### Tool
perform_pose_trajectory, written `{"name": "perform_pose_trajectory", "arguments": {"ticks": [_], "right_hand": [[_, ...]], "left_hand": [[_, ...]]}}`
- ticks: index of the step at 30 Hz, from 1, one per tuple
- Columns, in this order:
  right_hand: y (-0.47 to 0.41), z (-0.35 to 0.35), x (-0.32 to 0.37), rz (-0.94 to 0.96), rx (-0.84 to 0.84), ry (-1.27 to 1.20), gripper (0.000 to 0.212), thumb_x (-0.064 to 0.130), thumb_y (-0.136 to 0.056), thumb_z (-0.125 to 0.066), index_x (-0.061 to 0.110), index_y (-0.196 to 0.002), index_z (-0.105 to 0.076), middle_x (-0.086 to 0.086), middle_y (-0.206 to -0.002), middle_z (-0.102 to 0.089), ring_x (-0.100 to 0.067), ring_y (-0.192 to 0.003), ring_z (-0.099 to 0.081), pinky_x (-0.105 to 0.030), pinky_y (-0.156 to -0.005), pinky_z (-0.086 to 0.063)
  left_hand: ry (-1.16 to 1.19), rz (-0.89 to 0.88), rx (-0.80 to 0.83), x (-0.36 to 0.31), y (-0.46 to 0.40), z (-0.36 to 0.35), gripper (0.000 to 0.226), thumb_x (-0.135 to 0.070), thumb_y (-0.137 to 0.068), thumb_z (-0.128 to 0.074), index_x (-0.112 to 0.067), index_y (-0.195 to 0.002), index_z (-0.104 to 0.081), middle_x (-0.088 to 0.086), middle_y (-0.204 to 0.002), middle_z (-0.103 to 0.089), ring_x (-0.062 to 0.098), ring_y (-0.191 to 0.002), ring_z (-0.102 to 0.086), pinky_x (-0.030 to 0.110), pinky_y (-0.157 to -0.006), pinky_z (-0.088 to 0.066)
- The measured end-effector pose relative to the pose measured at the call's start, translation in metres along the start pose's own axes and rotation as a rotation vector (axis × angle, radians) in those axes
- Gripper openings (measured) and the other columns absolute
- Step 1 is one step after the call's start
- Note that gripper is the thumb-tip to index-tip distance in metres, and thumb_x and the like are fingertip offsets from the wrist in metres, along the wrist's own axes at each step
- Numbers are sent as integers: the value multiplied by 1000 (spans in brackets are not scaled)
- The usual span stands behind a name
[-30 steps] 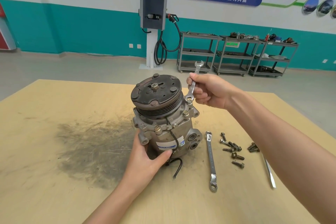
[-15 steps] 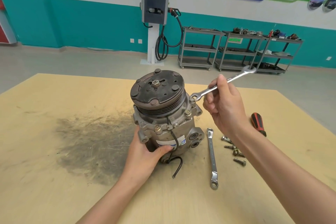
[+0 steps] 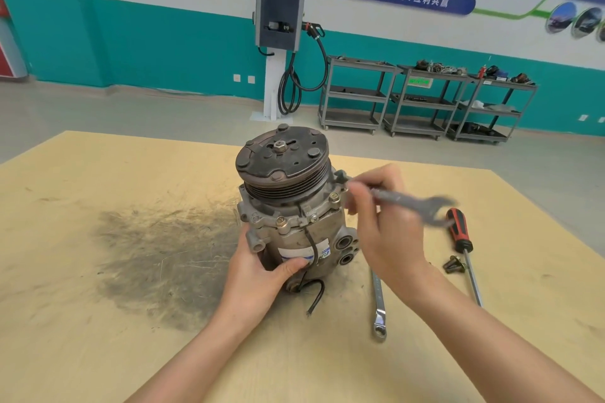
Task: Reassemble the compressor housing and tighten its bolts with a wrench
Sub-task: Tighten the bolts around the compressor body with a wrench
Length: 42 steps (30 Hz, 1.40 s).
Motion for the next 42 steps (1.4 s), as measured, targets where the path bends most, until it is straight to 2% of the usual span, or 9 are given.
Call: {"name": "perform_pose_trajectory", "arguments": {"ticks": [4,8,14,17,20,22,29,36,42], "right_hand": [[-24,19,-27,-424,-219,-251,37,34,-103,-32,14,-80,-51,2,-51,-54,-12,-46,-50,-22,-44,-40],[-44,17,-56,-729,-122,-498,41,32,-106,-28,12,-79,-51,1,-45,-46,-11,-39,-39,-20,-38,-31],[-51,-1,-74,-891,43,-635,40,29,-106,-29,10,-76,-48,-2,-42,-39,-12,-35,-28,-24,-39,-18],[-53,-8,-76,-944,116,-613,39,28,-106,-31,11,-75,-48,-2,-41,-38,-12,-34,-26,-24,-39,-15],[-55,-12,-77,-980,176,-651,40,29,-106,-31,11,-75,-47,-3,-41,-37,-12,-32,-24,-24,-39,-14],[-58,-14,-78,-998,237,-649,41,29,-106,-30,11,-74,-47,-2,-40,-36,-11,-32,-24,-23,-38,-15],[-64,-11,-74,-937,373,-614,38,27,-106,-31,10,-76,-48,-2,-42,-37,-12,-34,-26,-24,-40,-15],[-38,-11,-71,-962,97,-674,37,28,-106,-32,11,-77,-49,0,-44,-40,-11,-35,-30,-20,-35,-20],[-11,-2,-51,-581,-205,-440,34,27,-106,-31,13,-80,-49,3,-46,-46,-11,-40,-39,-20,-41,-34]], "left_hand": [[-26,6,-13,4,-1,0,71,-38,-56,-86,-30,-118,-52,-23,-113,-69,-1,-113,-61,36,-105,-46],[-35,6,-22,7,-2,1,65,-20,-64,-90,-29,-118,-52,-24,-111,-69,-2,-112,-61,32,-103,-46],[-44,-9,-30,2,-1,0,74,-42,-53,-86,-30,-118,-52,-33,-108,-65,-9,-110,-59,16,-94,-44],[-73,-25,-33,5,-2,1,66,-25,-62,-91,-30,-116,-53,-36,-106,-65,-13,-105,-59,3,-86,-43],[-71,-36,-25,5,-3,2,66,-22,-63,-91,-31,-117,-53,-32,-109,-66,-9,-108,-59,12,-90,-45],[-60,-42,-23,2,-2,1,70,-37,-57,-89,-32,-118,-53,-29,-112,-66,-5,-111,-60,20,-94,-45],[-47,-44,-26,-1,0,0,73,-52,-51,-81,-36,-116,-53,-28,-113,-66,-4,-113,-60,25,-96,-45],[-60,-52,-32,1,-2,1,66,-31,-59,-86,-31,-117,-55,-25,-113,-67,0,-114,-60,31,-101,-46],[-64,-71,-34,2,-2,1,65,-17,-65,-90,-38,-114,-53,-28,-112,-66,-4,-113,-59,23,-97,-44]]}}
Point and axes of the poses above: each hand's wrist, its own y-axis away from the middle knuckle, its own z-axis out of the back of the hand, x = y × z, the point moved 4 cm from there along -y, towards the middle knuckle
